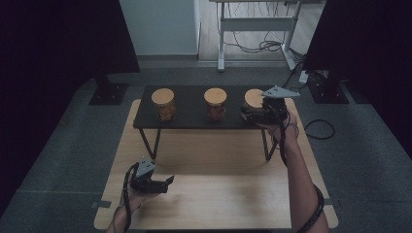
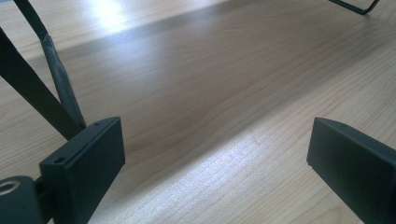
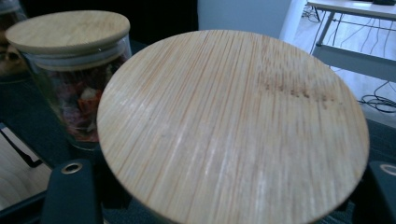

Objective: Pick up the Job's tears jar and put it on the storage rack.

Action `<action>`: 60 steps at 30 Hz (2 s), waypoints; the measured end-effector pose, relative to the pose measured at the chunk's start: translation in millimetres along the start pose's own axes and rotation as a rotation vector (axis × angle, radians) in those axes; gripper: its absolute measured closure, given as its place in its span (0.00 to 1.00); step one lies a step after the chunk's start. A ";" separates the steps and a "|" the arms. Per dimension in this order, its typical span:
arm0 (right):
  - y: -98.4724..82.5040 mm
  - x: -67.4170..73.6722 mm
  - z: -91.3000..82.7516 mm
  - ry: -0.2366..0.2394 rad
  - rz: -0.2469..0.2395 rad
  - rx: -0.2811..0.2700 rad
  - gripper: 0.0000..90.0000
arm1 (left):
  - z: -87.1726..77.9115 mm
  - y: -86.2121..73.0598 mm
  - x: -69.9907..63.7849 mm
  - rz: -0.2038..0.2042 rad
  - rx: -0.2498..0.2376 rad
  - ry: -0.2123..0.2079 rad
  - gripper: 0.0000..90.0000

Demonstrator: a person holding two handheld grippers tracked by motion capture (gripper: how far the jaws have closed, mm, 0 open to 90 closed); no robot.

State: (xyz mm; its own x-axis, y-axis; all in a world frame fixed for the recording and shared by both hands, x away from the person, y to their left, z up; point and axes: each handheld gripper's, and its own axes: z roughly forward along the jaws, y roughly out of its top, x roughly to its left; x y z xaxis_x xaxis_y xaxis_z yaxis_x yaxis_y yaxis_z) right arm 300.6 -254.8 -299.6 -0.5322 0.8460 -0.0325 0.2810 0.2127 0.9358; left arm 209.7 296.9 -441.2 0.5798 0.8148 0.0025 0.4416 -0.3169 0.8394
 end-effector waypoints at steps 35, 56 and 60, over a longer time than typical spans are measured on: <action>3.8 7.4 14.3 -0.066 0.049 0.045 0.27 | -4.0 -0.2 0.7 -0.003 -0.008 0.006 0.04; -0.8 10.0 3.4 -0.060 0.083 0.009 0.05 | -5.8 -2.5 -1.1 -0.015 -0.007 0.013 0.04; -1.7 13.3 1.4 -0.068 0.083 0.001 0.04 | -7.1 -3.3 -2.0 -0.011 -0.004 0.019 0.04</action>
State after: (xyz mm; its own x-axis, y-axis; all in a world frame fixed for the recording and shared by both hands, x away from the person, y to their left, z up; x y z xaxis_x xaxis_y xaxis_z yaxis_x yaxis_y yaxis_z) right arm 294.2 -243.2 -302.1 -0.4518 0.8919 0.0209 0.3221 0.1412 0.9361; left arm 202.2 299.8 -440.1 0.5615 0.8275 0.0033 0.4455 -0.3056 0.8415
